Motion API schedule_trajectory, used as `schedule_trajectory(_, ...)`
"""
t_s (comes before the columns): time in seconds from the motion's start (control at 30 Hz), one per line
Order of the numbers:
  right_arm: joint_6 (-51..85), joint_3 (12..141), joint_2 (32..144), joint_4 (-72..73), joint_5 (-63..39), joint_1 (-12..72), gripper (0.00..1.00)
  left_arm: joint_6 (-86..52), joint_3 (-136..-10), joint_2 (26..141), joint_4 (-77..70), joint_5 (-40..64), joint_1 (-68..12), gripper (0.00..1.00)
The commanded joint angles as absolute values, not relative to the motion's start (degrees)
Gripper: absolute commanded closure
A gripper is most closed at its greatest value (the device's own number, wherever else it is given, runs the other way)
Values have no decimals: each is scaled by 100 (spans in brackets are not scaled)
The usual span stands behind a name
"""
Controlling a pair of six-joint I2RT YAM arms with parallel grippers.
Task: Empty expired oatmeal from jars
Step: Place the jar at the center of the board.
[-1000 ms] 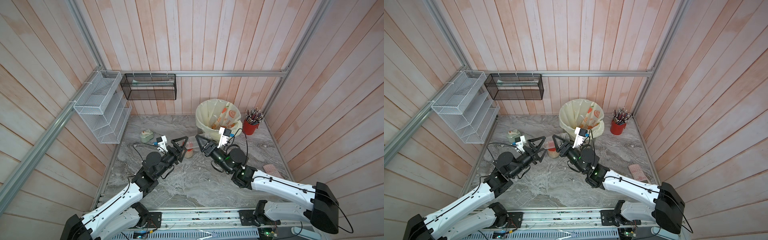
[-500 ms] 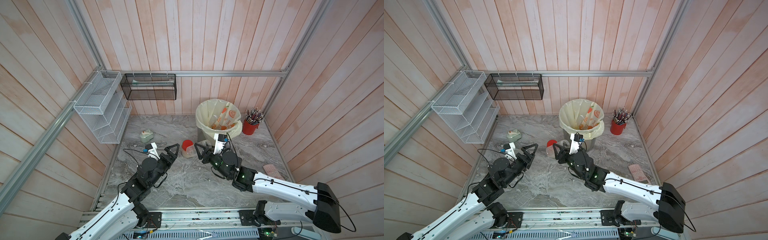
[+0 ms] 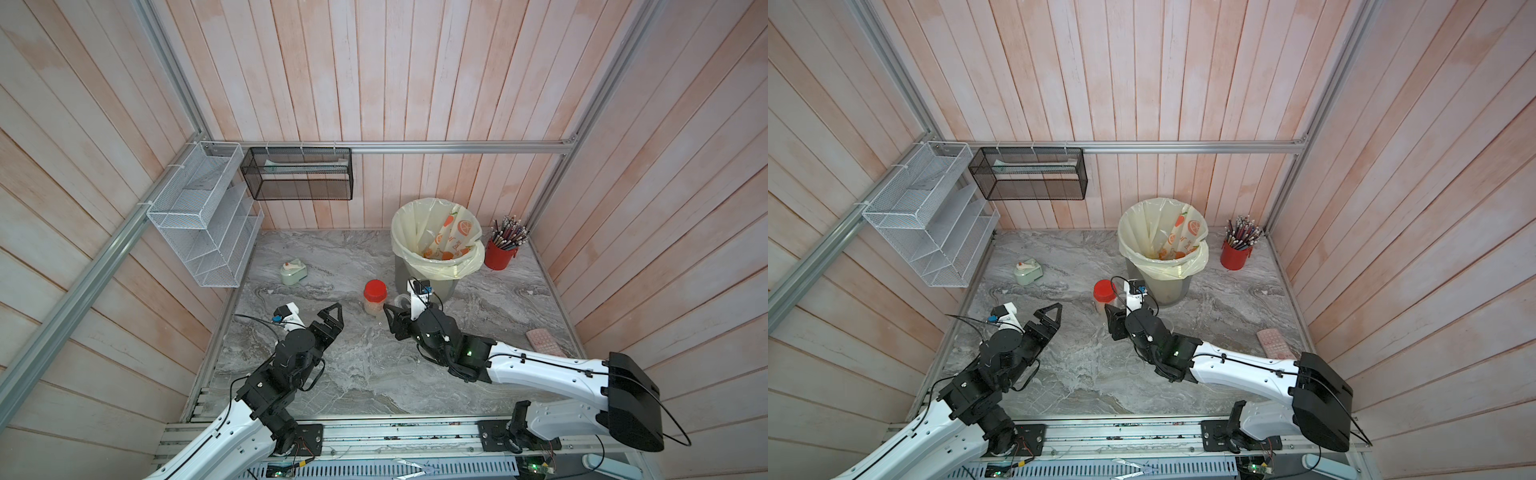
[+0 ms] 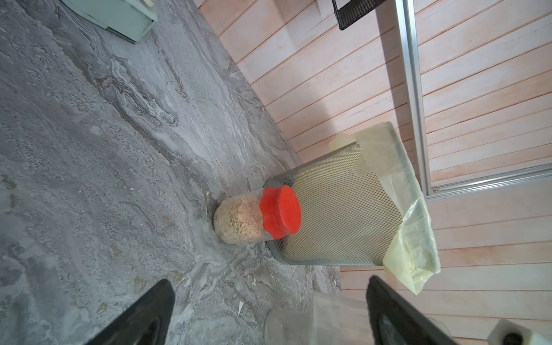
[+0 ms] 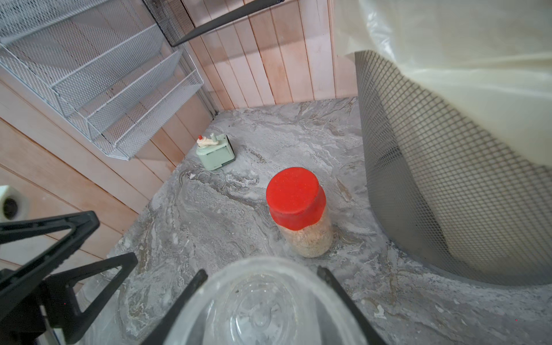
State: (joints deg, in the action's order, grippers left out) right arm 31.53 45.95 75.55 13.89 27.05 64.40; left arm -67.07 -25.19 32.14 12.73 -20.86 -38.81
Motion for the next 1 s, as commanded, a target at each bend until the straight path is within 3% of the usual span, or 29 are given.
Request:
schedule_trajectory(0.0, 2877, 4648, 7782, 1285, 3122, 6606, 80, -6624, -2364, 3103, 1326, -2246, -3867, 0)
schedule_trajectory(0.5, 2364, 4880, 9040, 1005, 3709, 7208, 80, -6873, -2093, 3079, 1331, -1945, -3867, 0)
schedule_trajectory(0.97, 2851, 5161, 9949, 430, 4332, 7670, 78, -7059, -2145, 3074, 1569, -2048, -3867, 0)
